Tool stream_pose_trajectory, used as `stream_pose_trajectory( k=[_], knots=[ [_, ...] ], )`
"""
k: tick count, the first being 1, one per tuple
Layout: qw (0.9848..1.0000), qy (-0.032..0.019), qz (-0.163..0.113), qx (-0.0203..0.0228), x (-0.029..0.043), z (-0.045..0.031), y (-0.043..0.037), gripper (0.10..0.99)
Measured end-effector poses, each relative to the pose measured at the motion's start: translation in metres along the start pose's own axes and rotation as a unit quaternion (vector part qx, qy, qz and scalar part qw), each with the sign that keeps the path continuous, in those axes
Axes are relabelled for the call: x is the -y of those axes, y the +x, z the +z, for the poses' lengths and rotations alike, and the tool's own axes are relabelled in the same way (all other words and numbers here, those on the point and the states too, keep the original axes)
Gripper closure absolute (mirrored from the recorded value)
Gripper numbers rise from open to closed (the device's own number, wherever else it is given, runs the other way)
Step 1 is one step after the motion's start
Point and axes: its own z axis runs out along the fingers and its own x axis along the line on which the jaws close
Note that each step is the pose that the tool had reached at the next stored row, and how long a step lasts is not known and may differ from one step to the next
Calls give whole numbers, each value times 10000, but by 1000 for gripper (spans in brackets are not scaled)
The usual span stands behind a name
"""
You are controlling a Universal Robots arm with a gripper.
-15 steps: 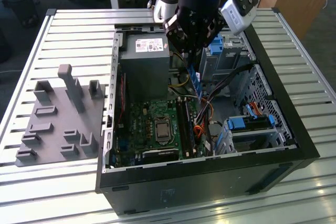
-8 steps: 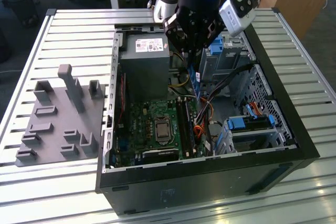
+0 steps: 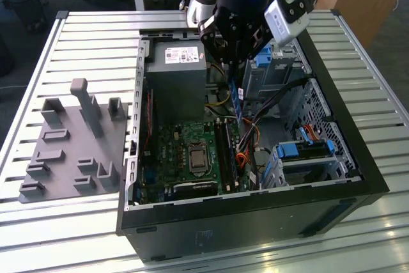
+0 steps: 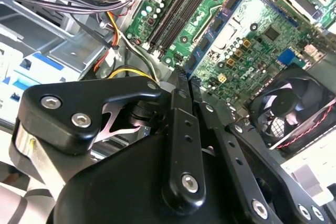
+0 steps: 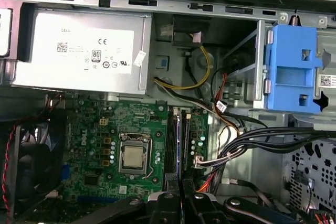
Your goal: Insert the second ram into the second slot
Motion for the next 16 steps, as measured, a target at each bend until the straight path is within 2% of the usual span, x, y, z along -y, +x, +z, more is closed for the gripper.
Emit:
stream_pose_trajectory(
  k=[16],
  knots=[
    [10000,1,61,-4,7,46,1,949]
  ],
)
